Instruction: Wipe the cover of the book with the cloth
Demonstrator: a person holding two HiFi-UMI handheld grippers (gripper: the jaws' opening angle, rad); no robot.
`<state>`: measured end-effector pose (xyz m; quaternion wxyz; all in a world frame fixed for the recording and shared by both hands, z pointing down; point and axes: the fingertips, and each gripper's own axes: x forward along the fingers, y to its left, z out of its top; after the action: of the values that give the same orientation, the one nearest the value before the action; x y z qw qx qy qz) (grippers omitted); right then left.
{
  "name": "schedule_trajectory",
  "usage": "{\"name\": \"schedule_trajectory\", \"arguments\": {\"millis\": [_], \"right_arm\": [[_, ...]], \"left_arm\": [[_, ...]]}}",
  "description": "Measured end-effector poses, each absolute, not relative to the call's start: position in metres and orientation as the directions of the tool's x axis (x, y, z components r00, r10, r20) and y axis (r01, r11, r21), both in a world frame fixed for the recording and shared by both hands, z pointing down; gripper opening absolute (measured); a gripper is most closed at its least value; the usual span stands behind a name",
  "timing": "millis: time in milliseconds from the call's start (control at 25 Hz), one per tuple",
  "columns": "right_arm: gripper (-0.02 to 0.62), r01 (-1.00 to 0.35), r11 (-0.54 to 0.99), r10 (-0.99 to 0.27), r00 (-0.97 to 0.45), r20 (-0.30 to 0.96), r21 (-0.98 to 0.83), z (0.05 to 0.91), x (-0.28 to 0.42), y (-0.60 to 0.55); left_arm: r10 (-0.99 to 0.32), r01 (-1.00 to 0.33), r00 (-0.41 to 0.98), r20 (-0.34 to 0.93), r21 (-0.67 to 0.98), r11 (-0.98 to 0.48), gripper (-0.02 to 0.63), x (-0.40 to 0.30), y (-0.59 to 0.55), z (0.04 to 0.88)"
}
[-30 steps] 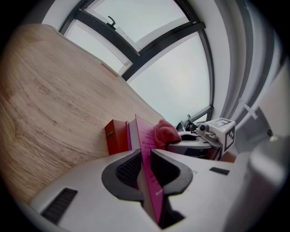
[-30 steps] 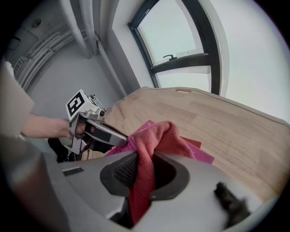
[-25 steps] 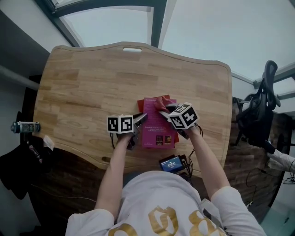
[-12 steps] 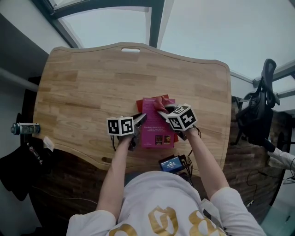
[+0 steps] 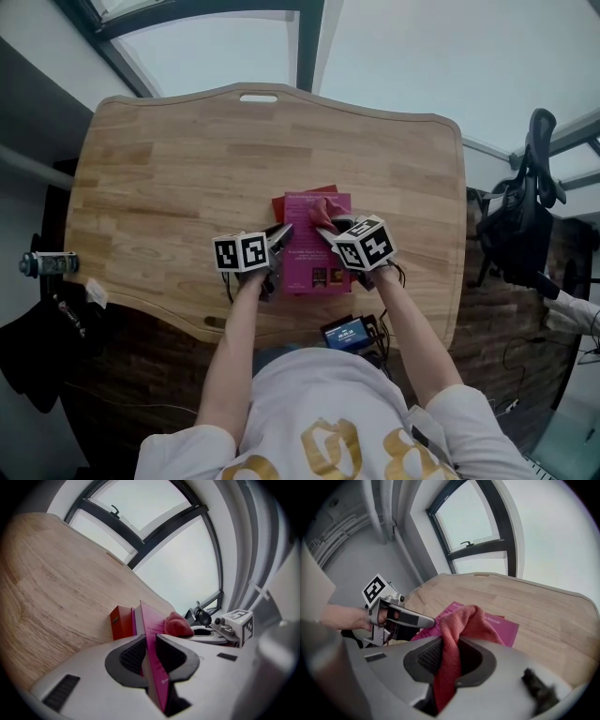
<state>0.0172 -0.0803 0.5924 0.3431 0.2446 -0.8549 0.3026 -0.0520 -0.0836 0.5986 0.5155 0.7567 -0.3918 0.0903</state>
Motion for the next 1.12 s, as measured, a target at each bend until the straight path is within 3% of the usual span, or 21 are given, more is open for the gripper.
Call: {"name": "schedule_trajectory", "arguments": {"millis": [1120], "right_arm": [[0.071, -0.676, 0.633, -0.244, -0.637, 0.731, -0.378, 0.591, 0.018, -0.013]], "left_arm": [[-0.502, -0.707, 0.668, 0.550, 0.679, -0.197, 0.074, -0.052, -0.076, 0.596]]}}
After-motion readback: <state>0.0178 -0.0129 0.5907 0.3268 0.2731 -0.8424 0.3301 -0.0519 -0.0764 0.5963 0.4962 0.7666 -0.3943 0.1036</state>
